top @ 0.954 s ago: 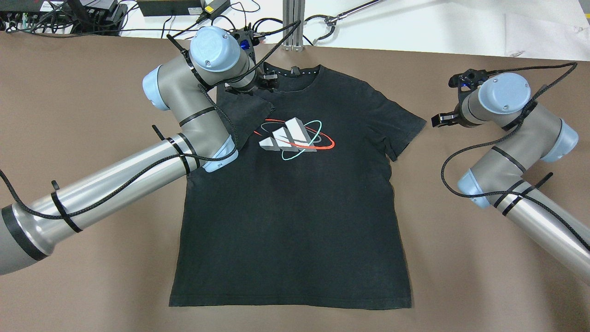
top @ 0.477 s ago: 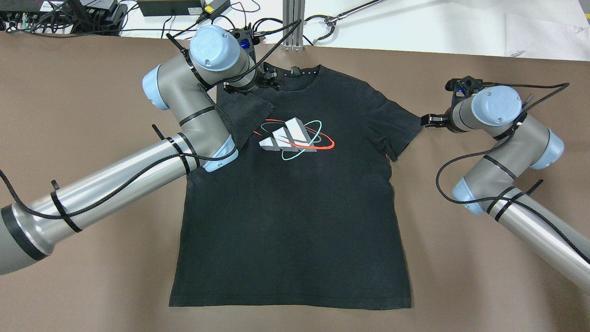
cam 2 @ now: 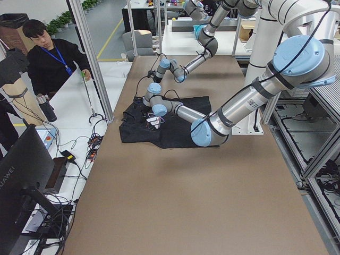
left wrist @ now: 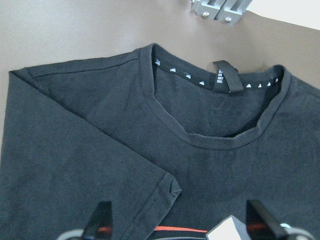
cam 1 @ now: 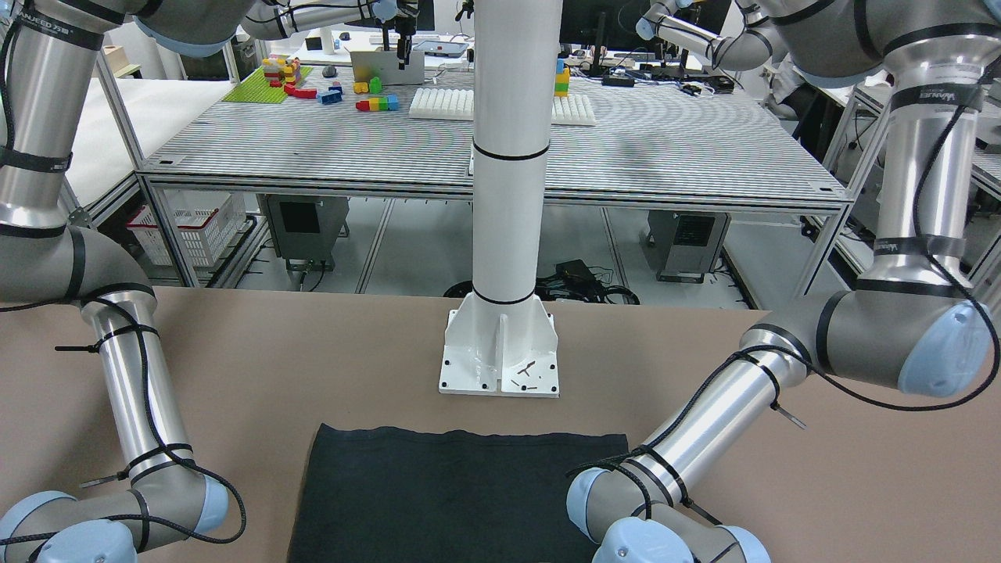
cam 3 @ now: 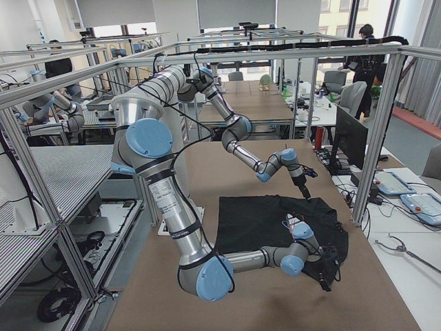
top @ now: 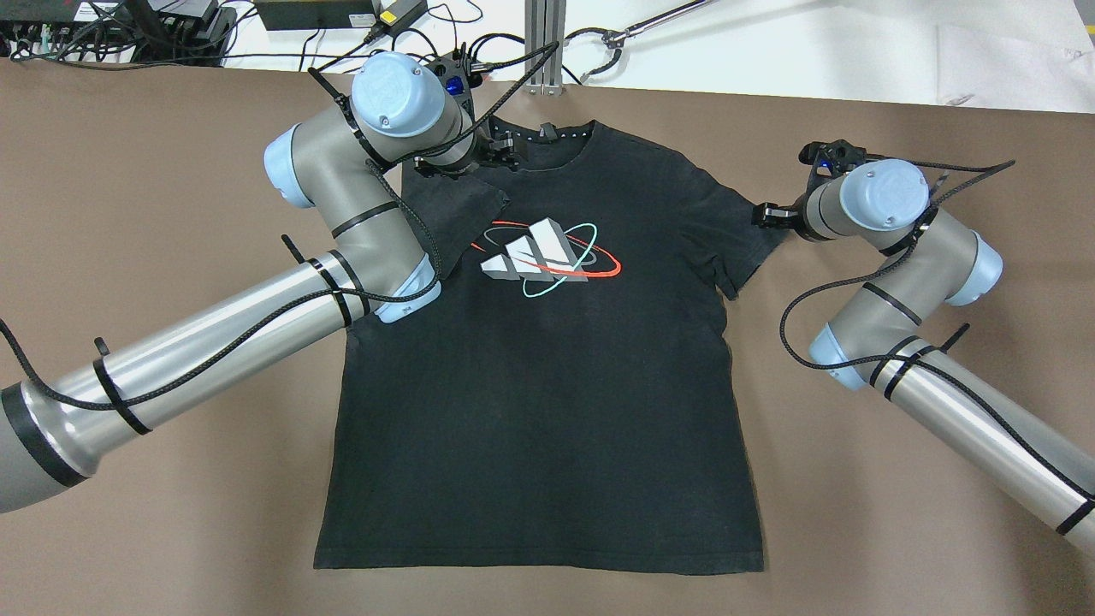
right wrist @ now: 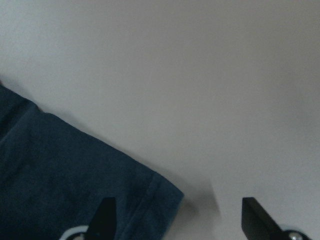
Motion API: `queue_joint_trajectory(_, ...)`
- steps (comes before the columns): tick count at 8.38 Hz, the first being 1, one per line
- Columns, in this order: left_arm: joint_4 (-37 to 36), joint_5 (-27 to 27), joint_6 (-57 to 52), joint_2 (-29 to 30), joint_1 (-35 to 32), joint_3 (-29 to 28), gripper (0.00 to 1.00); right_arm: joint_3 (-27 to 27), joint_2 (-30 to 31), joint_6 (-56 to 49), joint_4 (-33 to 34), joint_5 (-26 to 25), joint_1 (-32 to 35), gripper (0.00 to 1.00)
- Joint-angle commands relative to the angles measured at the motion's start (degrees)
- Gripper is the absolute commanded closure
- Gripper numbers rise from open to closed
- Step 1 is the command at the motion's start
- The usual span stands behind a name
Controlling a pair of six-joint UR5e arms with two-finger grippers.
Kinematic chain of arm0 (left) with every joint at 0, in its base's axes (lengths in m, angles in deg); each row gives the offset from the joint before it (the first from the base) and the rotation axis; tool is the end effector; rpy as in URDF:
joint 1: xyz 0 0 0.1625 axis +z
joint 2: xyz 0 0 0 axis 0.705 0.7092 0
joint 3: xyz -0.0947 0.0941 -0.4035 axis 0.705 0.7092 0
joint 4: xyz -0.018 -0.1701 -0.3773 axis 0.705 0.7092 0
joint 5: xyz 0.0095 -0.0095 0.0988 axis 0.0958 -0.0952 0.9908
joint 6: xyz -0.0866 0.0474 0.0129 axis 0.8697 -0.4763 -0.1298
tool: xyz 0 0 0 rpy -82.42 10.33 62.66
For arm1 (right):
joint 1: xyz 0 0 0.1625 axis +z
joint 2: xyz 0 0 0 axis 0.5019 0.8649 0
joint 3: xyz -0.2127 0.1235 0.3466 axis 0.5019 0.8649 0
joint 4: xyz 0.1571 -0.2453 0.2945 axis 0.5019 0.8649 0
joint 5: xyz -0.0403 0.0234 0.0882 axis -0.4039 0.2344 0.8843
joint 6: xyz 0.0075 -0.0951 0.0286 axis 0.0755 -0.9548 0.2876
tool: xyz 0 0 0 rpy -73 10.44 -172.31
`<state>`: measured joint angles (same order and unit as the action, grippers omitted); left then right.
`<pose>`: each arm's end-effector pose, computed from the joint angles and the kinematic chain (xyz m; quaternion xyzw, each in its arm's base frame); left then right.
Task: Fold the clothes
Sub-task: 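Fold the other sleeve inward with the right gripper while the left withdraws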
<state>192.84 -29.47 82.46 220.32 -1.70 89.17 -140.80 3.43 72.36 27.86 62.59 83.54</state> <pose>0.5088 -0.6969 0.1884 0.1882 0.4713 -0.1392 0.8503 -0.3573 -0.6742 0.4749 0.2007 -0.3559 0.1540 0.8996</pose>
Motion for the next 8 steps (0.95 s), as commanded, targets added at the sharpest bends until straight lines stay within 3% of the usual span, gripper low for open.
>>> queue_joint_trajectory(1, 0.02, 0.22, -0.01, -0.17, 0.47, 0.36, 0.06, 0.75, -0.85, -0.12, -0.36, -0.06, -0.15, 0.53)
queue_joint_trajectory(3, 0.10, 0.31, -0.01, -0.17, 0.56, 0.45, 0.06, 0.31, -0.67, -1.87, -0.45, 0.03, -0.15, 0.85)
queue_joint_trajectory(4, 0.02, 0.31, 0.07, -0.17, 0.56, 0.45, 0.06, -0.31, -0.50, -1.88, -0.45, 0.03, -0.15, 0.96)
queue_joint_trajectory(8, -0.07, -0.21, 0.16, 0.09, 0.30, 0.89, 0.06, -2.93, -1.02, -1.88, 0.07, 0.29, -0.06, 1.00)
